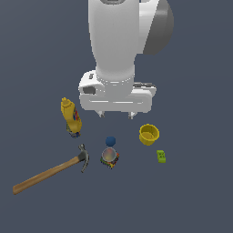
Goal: Pick up a designated object from a clutter of objects.
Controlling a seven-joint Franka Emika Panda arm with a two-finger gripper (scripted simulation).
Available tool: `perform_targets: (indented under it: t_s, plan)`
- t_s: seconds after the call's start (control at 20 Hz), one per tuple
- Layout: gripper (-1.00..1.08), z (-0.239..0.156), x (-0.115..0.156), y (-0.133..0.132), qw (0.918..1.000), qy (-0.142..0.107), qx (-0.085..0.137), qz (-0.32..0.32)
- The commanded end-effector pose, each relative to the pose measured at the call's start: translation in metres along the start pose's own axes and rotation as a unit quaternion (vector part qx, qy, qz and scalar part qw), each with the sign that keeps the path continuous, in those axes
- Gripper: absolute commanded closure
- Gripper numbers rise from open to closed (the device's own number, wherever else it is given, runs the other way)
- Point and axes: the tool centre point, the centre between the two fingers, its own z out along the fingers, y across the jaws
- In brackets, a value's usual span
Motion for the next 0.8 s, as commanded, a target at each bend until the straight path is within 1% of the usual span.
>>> perform_targets:
  t_s: [0.0,0.15,0.35,0.55,0.75]
  plan:
    - [-0.92,0.009,0.015,0.014,0.9996,-0.001,0.003,0.028]
    - [-0.92,0.024,0.036,0.034,0.9977,-0.001,0.006,0.068]
    - [-0.92,0.045,0.062,0.064,0.9926,-0.001,0.009,0.121]
    - [-0.92,0.07,0.084,0.095,0.9849,-0.001,0.01,0.173]
    - [-0.92,0.096,0.103,0.128,0.9747,-0.001,0.009,0.223]
